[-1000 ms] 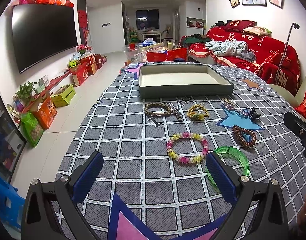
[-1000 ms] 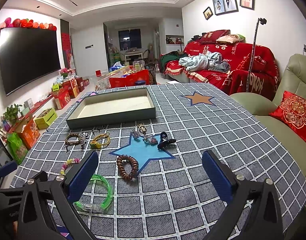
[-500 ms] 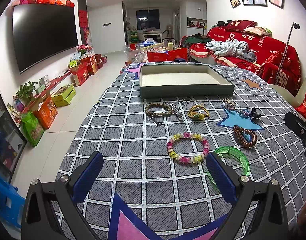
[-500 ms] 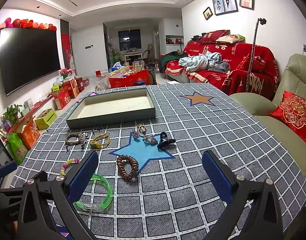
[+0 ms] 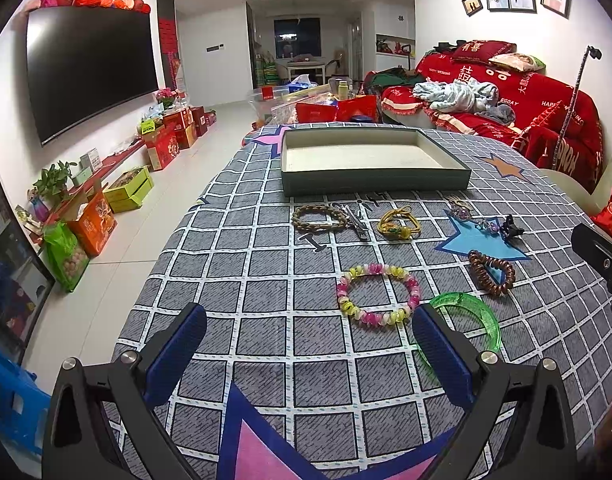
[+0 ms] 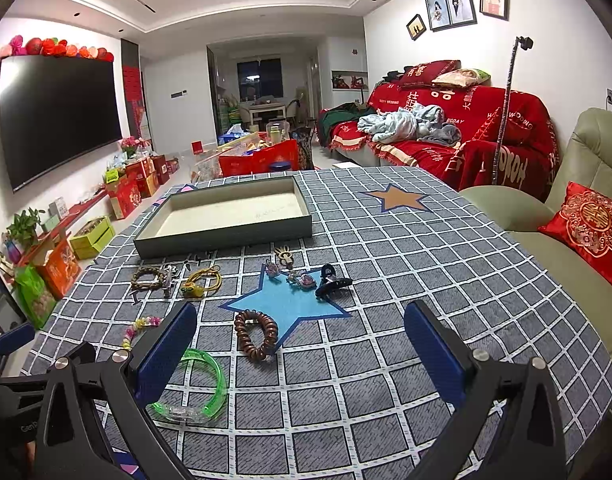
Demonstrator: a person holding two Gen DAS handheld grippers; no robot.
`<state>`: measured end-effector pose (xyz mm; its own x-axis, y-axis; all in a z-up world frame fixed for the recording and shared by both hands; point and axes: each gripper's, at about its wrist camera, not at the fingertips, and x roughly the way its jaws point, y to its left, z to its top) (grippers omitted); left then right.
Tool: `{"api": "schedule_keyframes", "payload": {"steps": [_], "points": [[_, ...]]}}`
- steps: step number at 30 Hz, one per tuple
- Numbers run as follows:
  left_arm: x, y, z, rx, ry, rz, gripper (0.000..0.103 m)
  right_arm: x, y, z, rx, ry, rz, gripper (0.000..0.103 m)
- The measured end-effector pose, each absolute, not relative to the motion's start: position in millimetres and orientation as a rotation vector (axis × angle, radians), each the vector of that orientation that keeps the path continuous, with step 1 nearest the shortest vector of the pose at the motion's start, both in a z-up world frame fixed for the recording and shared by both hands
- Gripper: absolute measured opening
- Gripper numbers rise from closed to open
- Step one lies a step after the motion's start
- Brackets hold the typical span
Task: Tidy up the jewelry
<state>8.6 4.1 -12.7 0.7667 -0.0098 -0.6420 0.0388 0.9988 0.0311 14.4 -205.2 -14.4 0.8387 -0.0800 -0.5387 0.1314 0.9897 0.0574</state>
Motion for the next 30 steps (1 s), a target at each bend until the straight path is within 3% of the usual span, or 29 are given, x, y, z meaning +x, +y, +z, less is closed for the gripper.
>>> {"api": "schedule_keyframes", "payload": {"steps": [30], "points": [[5.9,7.1,-16.4,0.043,0.706,-0.020,0.103,9.1,-199.9,-16.1,0.103,0.577,-0.107,0.103]]}}
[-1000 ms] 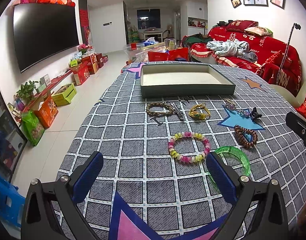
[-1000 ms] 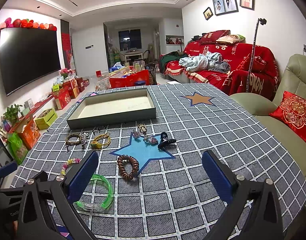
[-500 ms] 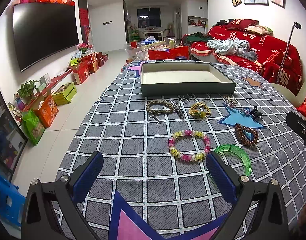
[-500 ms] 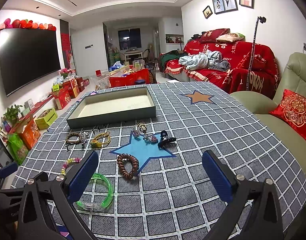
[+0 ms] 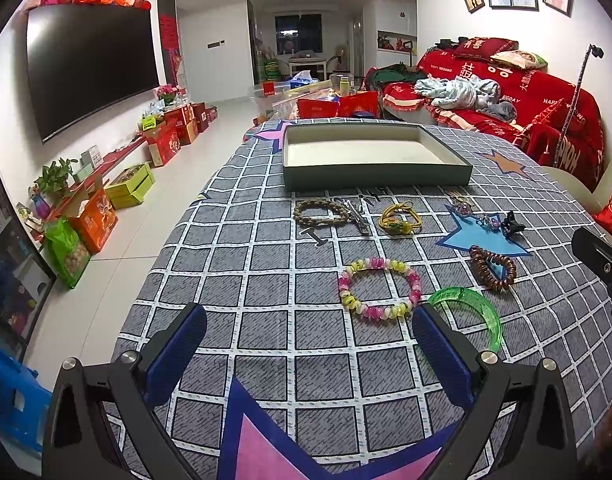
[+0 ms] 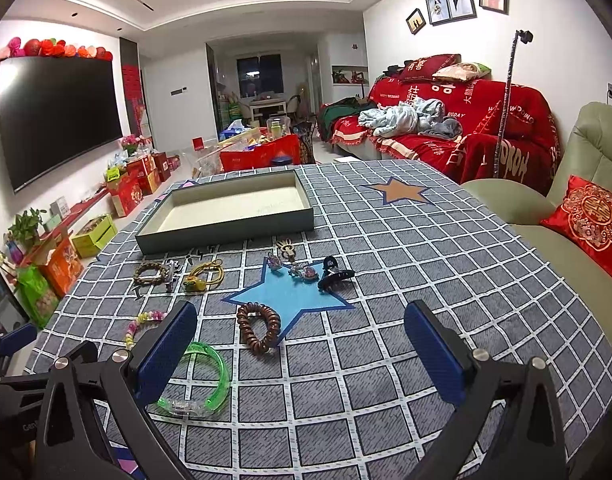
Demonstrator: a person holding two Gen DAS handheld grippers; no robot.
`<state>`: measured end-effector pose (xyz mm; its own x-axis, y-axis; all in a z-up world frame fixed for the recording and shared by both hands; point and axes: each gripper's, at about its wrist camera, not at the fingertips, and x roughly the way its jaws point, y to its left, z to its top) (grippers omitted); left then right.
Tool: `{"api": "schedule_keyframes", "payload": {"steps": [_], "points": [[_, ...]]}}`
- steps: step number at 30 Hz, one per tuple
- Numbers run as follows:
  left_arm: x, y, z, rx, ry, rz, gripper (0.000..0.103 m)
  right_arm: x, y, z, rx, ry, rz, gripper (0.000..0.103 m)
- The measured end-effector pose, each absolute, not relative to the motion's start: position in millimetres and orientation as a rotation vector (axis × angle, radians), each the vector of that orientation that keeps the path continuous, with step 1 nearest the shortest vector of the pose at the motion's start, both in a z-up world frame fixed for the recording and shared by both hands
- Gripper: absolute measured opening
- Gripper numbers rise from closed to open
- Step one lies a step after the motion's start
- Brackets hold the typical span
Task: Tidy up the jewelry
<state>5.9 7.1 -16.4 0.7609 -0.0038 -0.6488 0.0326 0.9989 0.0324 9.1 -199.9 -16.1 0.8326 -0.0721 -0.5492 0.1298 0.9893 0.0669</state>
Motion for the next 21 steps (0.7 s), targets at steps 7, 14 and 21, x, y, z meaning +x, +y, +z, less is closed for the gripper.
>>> {"api": "schedule_keyframes", "payload": {"steps": [7,14,21], "points": [[2,7,-15,0.039,0.702,-0.017,0.103,9,-199,-17,0.102,0.575,-0.106,0.103],[-2,6,-11,0.039,0.700,-0.016,0.103,7,-200,-16,0.106,0.572,-0.106,0.103],[-7,4,-4,0.041,0.693,-0.018,0.103,-4,-197,-11,0.112,0.559,-0.108,0.103]]}}
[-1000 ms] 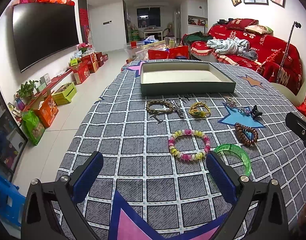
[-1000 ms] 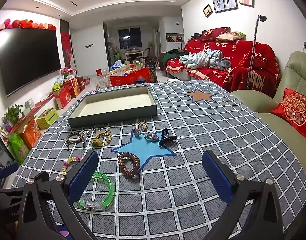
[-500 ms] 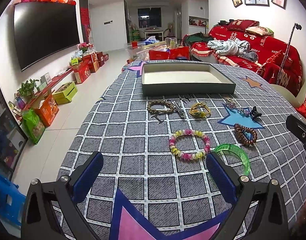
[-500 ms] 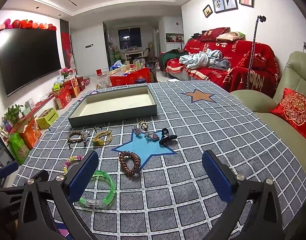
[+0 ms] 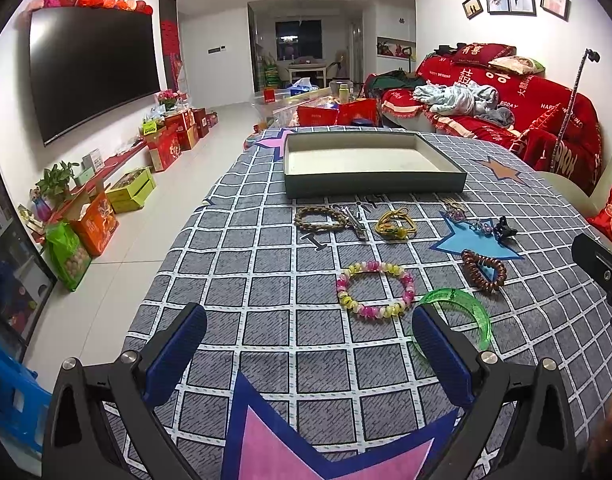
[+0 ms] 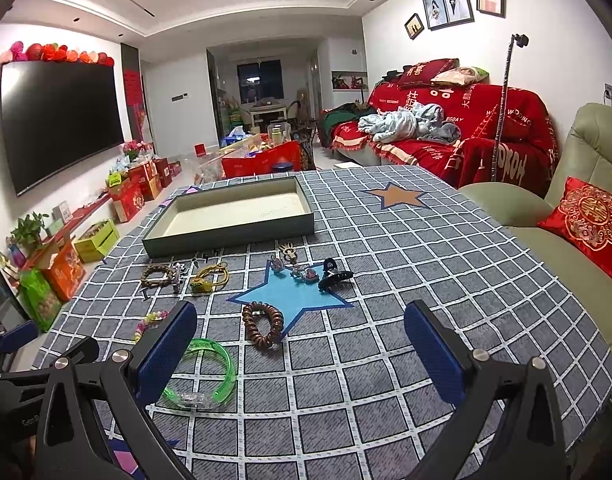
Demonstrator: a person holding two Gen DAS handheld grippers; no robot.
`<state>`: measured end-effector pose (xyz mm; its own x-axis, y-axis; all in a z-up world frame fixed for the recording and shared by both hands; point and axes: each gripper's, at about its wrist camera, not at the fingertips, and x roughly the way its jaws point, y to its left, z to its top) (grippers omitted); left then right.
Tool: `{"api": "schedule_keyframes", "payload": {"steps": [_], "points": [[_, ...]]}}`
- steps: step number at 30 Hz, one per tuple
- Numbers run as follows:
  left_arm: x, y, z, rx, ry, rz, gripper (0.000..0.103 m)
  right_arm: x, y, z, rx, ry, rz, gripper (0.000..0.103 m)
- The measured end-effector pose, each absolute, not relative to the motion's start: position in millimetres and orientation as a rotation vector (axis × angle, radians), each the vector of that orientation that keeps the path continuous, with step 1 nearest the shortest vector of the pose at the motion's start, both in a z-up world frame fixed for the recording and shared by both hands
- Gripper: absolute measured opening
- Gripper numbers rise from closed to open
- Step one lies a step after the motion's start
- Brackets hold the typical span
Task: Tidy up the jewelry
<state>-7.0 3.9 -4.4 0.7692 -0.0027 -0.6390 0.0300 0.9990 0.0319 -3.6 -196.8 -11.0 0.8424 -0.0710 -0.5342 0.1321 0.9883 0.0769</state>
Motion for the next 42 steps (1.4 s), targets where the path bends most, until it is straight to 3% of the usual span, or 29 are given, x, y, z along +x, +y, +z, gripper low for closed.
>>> {"api": "schedule_keyframes", "payload": {"steps": [12,31,34,37,38,41,42], "points": [[20,17,0,0.046,0.754,-0.052,0.103,7,-191,-10,0.108,0.659,-0.062,0.103],[105,0,-51,0.191,0.943,-0.239,0.103,66,-171,-72,0.140,1.012,-0.004,0.102],[114,0,-56,0.177,0.971,-0.254,0.103,72,-164,-78,0.104,1.054,0.010,0.097],[119,-3,-60,0.186,0.984,-0.275,0.102,79,-157,-85,0.078,1.099,0.018,0.074],[119,-5,-60,0.188,0.978,-0.288,0.100,80,-154,-85,0.064,1.104,0.013,0.072],[120,-12,-59,0.206,0.963,-0.325,0.090,84,-146,-86,0.008,1.111,0.016,0.064],[119,-14,-58,0.203,0.961,-0.341,0.081,84,-144,-86,-0.006,1.112,0.021,0.063]]}}
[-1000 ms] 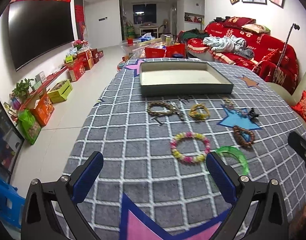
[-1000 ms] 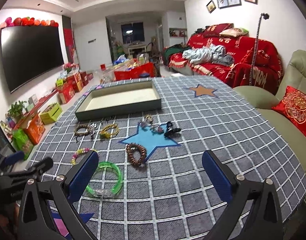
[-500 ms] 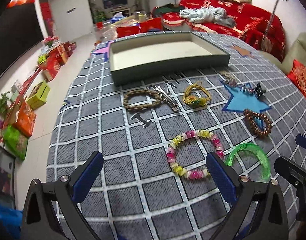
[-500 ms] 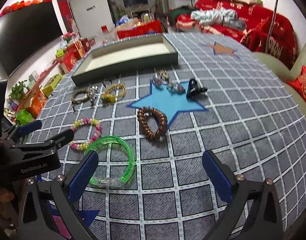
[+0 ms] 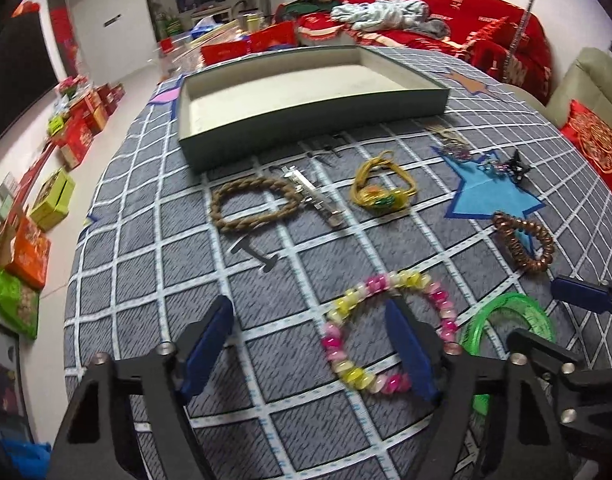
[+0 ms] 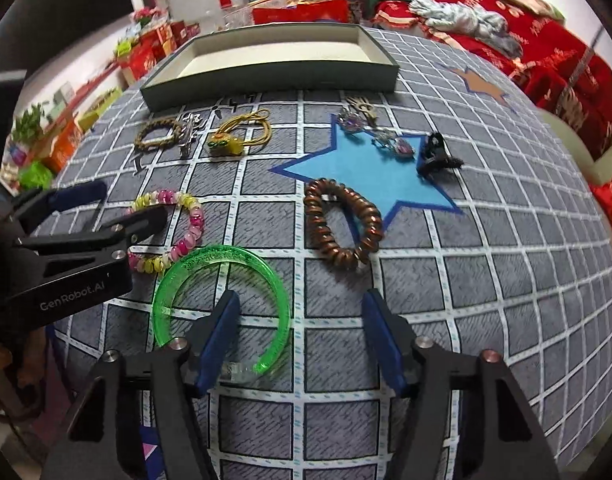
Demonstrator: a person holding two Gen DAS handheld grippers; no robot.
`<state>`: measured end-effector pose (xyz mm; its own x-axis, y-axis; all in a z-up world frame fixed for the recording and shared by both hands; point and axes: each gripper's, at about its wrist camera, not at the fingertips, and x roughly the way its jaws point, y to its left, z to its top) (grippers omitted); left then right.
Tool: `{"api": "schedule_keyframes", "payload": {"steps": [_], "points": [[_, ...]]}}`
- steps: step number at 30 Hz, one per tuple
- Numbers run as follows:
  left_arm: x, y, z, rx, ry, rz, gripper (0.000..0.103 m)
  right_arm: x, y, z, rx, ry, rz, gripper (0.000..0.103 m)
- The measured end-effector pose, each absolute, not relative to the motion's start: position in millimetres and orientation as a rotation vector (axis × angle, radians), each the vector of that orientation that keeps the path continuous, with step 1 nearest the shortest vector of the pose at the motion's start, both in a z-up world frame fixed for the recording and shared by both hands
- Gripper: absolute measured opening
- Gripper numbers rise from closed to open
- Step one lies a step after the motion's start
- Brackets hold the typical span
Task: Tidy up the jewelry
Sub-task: 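Grasp the pink-yellow beaded bracelet with the left tool while the right tool grasps the green bangle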
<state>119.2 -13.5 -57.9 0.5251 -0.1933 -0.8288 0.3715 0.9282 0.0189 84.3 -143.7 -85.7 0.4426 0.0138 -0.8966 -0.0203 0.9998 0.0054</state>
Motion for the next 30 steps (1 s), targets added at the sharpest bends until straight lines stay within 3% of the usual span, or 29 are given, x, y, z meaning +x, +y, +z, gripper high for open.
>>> {"api": "schedule_keyframes", "payload": {"steps": [2,3,4,6,7,8,11,30], "points": [[119,-17,-56,0.195,0.964,-0.374,0.069,86,-140,-85,-0.017,1.118,0.037,0.061],[119,-19,-56,0.203,0.960,-0.383,0.059,87,-139,-85,-0.021,1.121,0.042,0.061],[118,-22,-55,0.211,0.954,-0.400,0.042,87,-138,-85,-0.026,1.123,0.046,0.060],[117,-25,-54,0.221,0.954,-0.413,0.031,89,-136,-84,-0.031,1.122,0.055,0.053],[117,-25,-53,0.217,0.957,-0.422,0.026,89,-135,-84,-0.036,1.120,0.057,0.040],[118,-24,-53,0.202,0.963,-0.435,0.026,89,-134,-83,-0.038,1.119,0.066,0.022],[121,-18,-51,0.126,0.995,-0.469,0.026,89,-134,-82,-0.032,1.116,0.082,0.008],[168,-10,24,-0.005,0.893,-0.479,0.026,146,-189,-2,0.125,0.957,0.113,0.008]]}}
